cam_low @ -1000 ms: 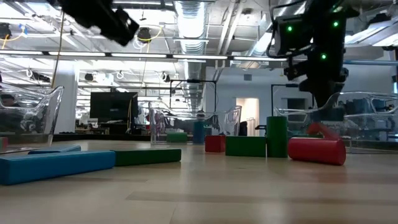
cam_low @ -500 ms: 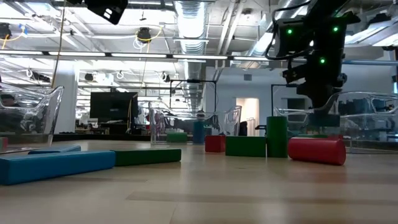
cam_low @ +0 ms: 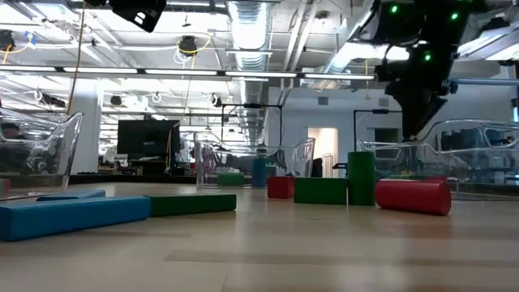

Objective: Sort blocks by size
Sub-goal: Put the green rectangle block into the left transparent bin

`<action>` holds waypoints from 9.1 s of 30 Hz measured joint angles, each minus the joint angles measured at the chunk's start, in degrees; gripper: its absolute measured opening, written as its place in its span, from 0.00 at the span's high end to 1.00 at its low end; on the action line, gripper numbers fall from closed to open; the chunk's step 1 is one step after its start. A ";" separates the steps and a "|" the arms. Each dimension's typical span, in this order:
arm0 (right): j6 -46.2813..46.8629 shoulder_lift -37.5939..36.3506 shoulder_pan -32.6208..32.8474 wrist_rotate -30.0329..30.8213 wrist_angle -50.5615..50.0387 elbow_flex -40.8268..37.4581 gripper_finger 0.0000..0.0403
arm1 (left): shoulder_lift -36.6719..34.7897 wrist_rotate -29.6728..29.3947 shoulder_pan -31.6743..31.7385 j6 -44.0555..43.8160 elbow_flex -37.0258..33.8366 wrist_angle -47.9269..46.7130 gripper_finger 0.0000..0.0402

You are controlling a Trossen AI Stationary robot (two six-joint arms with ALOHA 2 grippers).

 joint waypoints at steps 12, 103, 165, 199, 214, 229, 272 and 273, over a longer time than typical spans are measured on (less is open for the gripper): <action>-7.43 -2.39 7.99 0.44 12.26 0.00 0.58 | 0.02 0.28 0.00 0.00 0.00 -1.70 0.68; -44.95 51.80 17.94 -35.87 63.80 21.64 0.60 | 0.17 0.17 -0.11 -1.06 -4.35 3.62 0.68; -54.37 26.86 17.79 0.70 60.97 21.55 0.66 | 6.01 -22.35 -0.15 12.30 -4.31 22.39 0.47; -55.42 26.89 18.79 0.15 62.36 21.59 0.66 | 6.72 -27.39 -0.13 12.71 -4.33 22.62 0.50; -55.37 26.89 18.77 0.15 62.27 21.59 0.66 | 6.71 -27.16 -0.13 12.91 -4.33 22.62 0.71; -51.96 26.89 18.77 0.20 57.71 21.59 0.54 | 6.02 -27.51 -0.15 12.47 -1.99 14.21 0.74; -39.37 26.89 19.58 0.22 35.82 21.59 0.51 | -0.72 -7.30 -15.12 -39.24 4.91 -52.11 0.73; -39.24 26.89 19.58 0.22 35.59 21.59 0.51 | -0.72 -6.68 -15.21 -39.55 4.14 -51.52 0.73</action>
